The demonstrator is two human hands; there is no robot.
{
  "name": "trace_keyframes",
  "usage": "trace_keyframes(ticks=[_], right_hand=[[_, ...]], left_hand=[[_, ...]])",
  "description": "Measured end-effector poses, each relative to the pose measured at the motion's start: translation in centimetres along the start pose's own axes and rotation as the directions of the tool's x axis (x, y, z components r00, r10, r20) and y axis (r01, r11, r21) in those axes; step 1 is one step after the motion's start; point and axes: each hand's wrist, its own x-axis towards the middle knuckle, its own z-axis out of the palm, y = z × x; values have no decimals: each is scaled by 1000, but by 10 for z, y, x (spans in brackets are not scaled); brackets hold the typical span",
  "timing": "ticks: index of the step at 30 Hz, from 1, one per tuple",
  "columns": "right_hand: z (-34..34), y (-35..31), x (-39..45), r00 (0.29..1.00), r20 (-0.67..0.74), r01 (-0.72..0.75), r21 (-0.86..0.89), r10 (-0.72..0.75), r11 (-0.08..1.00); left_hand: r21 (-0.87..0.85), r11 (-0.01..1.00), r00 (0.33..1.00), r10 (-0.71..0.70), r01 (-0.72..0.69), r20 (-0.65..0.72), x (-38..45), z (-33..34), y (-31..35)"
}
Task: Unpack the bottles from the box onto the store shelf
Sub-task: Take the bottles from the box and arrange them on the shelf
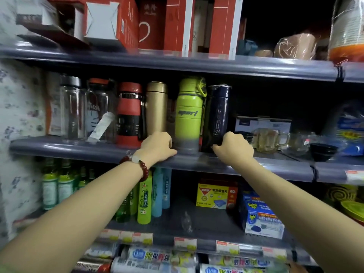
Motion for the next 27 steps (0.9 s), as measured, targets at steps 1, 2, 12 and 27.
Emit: trace_keyframes(ticks=[1,2,12,27], right_hand=[[-2,-3,-2,1000,-22,13,-20,-13,1000],[-3,-6,-4,999,-41,25,-33,-26,999],[5,-70,-15,992,-3,129,46,-129,991],[68,-163,4,993,28,101,327,-117,939]], left_hand=[[-1,1000,1000,7,-7,-8,-1,-2,-4],[3,1000,1000,13,-13,-12,-2,-4,-9],[79,996,997,55,-51,-49,-1,-34,-77],[-287,955,992,-97,71,-79,16,-58,-155]])
